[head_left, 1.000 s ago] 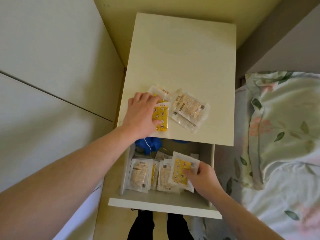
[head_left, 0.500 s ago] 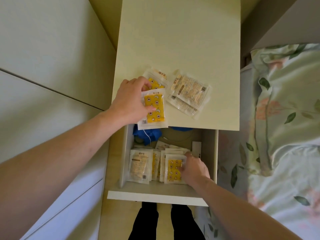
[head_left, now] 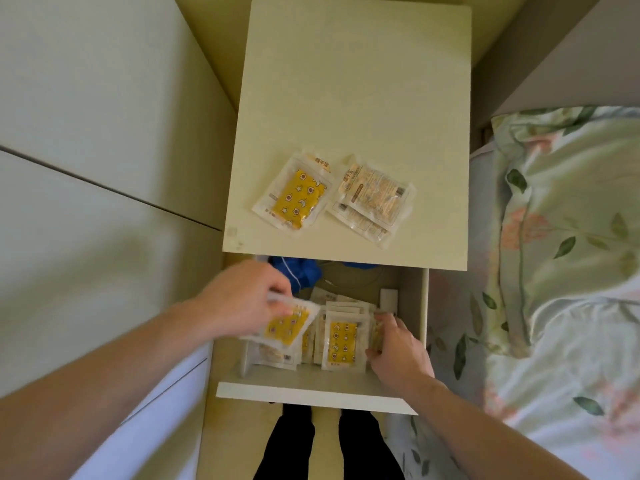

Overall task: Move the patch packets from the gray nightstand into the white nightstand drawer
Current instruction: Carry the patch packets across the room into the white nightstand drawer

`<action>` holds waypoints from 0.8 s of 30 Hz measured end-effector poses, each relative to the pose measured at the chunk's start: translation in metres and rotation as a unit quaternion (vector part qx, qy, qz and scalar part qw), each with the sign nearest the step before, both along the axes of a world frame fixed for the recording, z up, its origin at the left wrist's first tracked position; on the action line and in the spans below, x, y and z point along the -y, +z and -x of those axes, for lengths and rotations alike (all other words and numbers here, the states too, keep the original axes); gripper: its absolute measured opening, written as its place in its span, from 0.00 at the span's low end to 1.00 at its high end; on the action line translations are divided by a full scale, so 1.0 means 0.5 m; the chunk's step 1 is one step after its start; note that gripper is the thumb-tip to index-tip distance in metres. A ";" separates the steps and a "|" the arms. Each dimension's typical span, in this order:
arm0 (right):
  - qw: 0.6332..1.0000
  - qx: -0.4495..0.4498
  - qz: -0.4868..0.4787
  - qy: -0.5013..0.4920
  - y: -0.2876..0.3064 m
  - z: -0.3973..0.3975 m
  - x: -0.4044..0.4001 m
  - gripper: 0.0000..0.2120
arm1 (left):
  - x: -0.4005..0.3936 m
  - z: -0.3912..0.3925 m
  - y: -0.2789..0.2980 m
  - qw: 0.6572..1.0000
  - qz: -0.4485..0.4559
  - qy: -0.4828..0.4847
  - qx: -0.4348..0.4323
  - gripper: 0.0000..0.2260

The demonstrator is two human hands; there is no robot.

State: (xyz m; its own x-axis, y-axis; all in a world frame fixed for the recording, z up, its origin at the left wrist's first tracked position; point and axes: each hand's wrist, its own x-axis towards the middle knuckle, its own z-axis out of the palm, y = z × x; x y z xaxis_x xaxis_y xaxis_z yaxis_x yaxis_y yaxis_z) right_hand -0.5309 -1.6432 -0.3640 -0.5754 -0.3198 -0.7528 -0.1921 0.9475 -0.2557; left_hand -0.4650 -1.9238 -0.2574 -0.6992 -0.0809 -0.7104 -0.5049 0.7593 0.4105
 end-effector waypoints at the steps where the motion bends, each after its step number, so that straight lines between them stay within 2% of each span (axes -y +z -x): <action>1: 1.000 -0.002 0.002 -0.002 0.000 0.000 -0.001 0.29 | -0.011 -0.021 -0.035 0.999 0.011 -0.015 0.029 0.03; 5: 1.000 0.004 0.021 -0.022 -0.007 0.000 -0.003 0.27 | -0.039 -0.078 -0.159 0.994 0.041 -0.038 0.092 0.02; 10: 0.998 0.001 0.049 -0.037 -0.004 -0.004 -0.007 0.26 | -0.077 -0.080 -0.220 0.983 0.127 -0.131 0.029 0.05; 13: 0.997 -0.010 0.063 -0.044 0.008 -0.006 -0.010 0.25 | -0.087 -0.085 -0.234 0.967 0.184 -0.175 0.026 0.09; 19: 0.991 -0.032 0.127 -0.031 0.067 0.013 0.005 0.19 | -0.097 -0.092 -0.188 0.912 0.306 -0.268 0.049 0.21; 21: 0.979 -0.061 0.190 -0.048 0.110 0.039 0.028 0.15 | -0.087 -0.087 -0.150 0.915 0.308 -0.257 0.054 0.22; 24: 0.945 -0.108 0.295 -0.092 0.182 0.102 0.078 0.13 | -0.062 -0.064 -0.085 0.938 0.273 -0.214 0.013 0.22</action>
State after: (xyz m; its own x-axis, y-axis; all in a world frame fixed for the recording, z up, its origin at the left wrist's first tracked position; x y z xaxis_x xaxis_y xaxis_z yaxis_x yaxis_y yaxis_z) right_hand -0.5817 -1.6824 -0.2729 -0.7817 -0.5264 -0.3345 -0.1453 0.6752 -0.7232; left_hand -0.4330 -1.8927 -0.2998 -0.7334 -0.1537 -0.6622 -0.1109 0.9881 -0.1064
